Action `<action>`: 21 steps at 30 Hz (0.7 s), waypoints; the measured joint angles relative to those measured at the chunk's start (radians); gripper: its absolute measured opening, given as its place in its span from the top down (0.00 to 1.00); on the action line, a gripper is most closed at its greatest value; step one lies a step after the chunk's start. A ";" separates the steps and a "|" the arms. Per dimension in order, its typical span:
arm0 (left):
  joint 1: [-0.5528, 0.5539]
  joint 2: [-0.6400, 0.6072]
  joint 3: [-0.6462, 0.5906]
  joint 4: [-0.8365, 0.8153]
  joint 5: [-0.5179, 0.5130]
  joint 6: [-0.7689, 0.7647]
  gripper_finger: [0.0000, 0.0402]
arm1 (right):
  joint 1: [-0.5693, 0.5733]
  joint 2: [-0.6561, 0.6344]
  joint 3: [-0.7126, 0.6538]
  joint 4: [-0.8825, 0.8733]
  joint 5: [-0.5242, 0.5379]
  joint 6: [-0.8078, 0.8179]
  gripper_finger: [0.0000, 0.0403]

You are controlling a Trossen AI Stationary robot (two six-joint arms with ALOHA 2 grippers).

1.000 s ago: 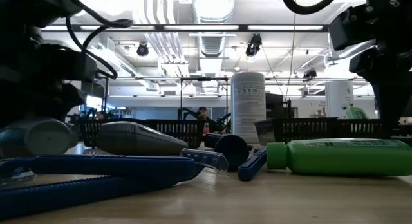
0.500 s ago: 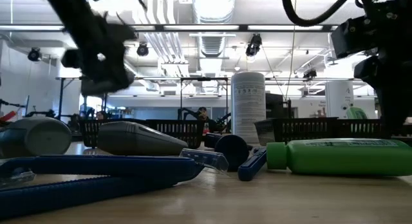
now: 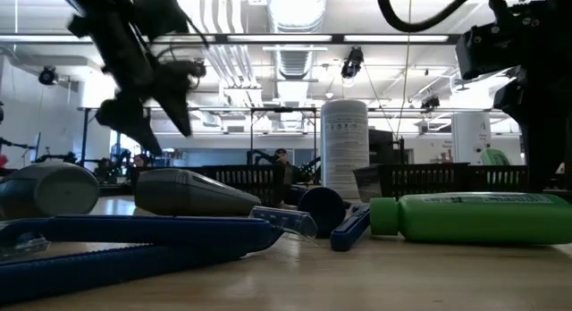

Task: Pick & Place Travel size toiletries
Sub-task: Put the gray deodorant into the left black bin

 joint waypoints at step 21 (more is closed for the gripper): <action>-0.956 0.261 0.154 -0.058 0.283 -1.078 0.10 | -0.003 -0.030 -0.073 0.002 0.020 -0.127 0.26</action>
